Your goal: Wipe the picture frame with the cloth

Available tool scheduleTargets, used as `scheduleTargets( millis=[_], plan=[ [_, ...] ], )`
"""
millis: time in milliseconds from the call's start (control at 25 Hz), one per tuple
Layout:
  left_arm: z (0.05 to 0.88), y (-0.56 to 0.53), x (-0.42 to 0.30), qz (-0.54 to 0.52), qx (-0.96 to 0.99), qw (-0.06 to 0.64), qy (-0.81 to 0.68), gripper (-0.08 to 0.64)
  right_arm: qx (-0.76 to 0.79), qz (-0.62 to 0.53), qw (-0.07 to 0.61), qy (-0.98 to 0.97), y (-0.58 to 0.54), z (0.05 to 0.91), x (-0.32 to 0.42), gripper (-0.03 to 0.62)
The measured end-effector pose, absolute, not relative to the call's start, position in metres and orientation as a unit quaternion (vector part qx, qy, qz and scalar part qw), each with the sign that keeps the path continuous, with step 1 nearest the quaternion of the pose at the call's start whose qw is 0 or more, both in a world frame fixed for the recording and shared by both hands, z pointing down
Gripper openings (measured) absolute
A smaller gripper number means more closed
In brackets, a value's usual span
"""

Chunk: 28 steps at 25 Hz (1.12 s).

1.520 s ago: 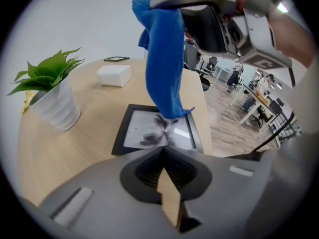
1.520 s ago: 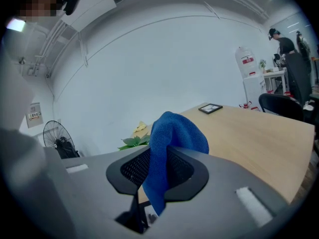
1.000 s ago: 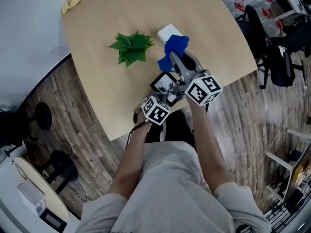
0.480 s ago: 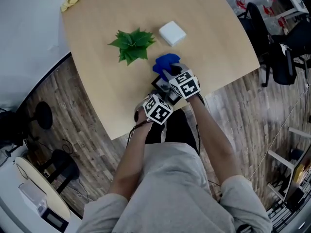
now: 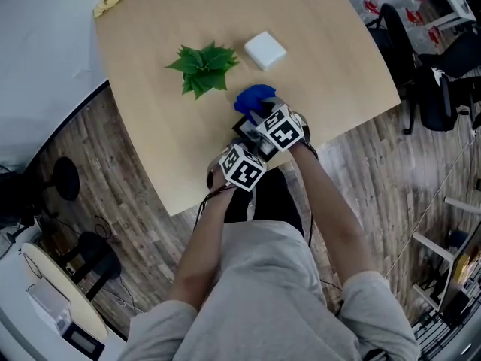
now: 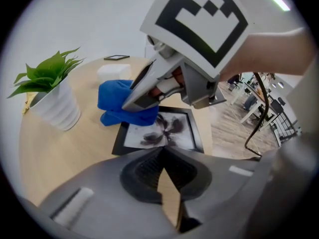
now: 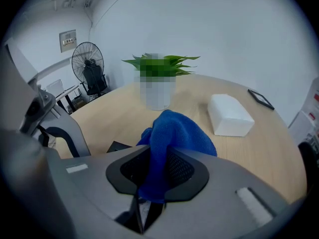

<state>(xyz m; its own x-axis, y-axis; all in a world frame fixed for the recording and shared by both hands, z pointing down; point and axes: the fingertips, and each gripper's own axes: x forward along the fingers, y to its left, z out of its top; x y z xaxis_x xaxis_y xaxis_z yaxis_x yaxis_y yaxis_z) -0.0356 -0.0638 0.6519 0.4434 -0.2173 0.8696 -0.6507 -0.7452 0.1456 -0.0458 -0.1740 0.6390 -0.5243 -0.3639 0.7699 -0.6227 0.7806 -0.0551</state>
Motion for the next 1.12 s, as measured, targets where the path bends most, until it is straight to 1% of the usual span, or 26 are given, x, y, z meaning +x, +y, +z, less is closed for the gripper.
scheduleTargets(
  millis=[520, 1120],
  plan=[
    [0.652, -0.065, -0.035, 0.461, 0.814, 0.235, -0.262, 0.052, 0.297, 0.156, 0.391, -0.857, -0.164, 0.64, -0.035, 0.074],
    [0.652, -0.065, -0.035, 0.465, 0.816, 0.231, -0.255, 0.052, 0.293, 0.163, 0.416, -0.845, -0.15, 0.642, -0.023, 0.072]
  ],
)
